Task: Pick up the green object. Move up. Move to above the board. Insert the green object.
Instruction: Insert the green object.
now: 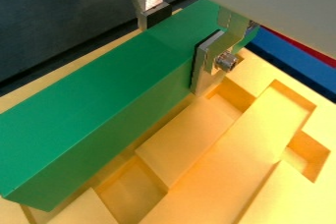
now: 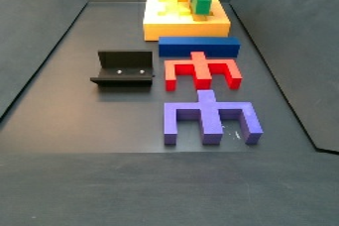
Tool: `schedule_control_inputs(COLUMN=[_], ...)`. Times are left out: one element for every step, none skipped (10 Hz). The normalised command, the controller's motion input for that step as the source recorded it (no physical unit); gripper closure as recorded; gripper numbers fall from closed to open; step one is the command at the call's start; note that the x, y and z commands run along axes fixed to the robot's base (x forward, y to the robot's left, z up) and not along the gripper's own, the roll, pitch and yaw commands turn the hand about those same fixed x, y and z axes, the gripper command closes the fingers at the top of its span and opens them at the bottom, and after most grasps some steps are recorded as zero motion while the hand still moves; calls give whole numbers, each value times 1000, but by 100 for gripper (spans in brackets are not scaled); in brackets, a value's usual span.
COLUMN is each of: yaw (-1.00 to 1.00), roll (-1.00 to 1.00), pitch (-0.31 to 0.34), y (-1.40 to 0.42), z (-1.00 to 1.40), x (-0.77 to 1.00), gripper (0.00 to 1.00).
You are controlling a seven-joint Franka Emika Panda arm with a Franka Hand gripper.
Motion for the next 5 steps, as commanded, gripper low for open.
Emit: schedule_control_inputs(yaw=[0, 0, 0, 0, 0], roll=[-147, -174, -126, -34, 0], pitch=[-120, -130, -114, -84, -59], y=[0, -37, -94, -166, -160], z=[-477, -554, -414, -303, -263], x=[0, 51, 177, 94, 0], gripper=[100, 100, 100, 100, 100])
